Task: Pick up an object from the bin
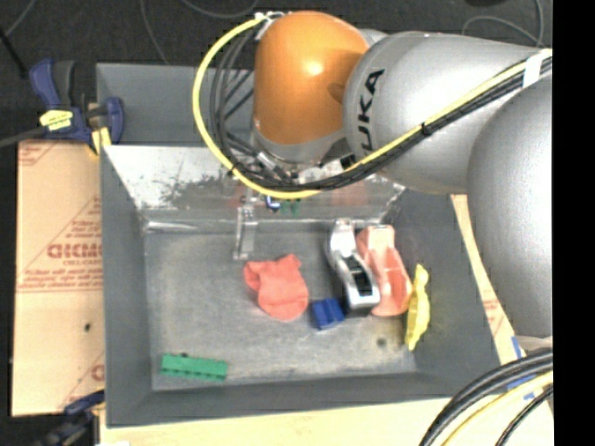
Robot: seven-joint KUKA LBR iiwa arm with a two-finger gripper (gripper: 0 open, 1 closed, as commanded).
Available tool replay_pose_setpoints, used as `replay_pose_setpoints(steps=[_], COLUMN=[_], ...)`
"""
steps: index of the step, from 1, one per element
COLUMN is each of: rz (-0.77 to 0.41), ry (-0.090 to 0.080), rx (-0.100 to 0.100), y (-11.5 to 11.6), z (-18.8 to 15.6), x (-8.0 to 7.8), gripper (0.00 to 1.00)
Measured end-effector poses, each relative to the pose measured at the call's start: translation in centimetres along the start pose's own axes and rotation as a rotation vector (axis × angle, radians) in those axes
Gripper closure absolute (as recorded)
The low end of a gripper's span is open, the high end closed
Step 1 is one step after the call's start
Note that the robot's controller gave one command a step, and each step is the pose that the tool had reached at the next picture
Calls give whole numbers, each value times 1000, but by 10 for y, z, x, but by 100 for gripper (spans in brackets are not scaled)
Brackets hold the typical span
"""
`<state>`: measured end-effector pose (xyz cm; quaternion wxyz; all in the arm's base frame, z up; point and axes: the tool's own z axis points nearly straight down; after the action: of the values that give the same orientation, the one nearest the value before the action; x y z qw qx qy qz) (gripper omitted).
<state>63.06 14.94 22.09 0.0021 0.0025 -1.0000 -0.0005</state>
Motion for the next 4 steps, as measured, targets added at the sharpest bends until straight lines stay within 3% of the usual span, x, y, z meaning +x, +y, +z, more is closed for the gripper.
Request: replay_pose_setpoints(steps=[1, 2, 3, 4], rz=[3, -60, 68, -52], ry=[-8, -10, 0, -16], rx=[-1, 1, -1, 1], y=[-1, -35, -72, -83], z=[-6, 66, 76, 75], x=[-1, 11, 47, 37], gripper=[0, 0, 0, 0])
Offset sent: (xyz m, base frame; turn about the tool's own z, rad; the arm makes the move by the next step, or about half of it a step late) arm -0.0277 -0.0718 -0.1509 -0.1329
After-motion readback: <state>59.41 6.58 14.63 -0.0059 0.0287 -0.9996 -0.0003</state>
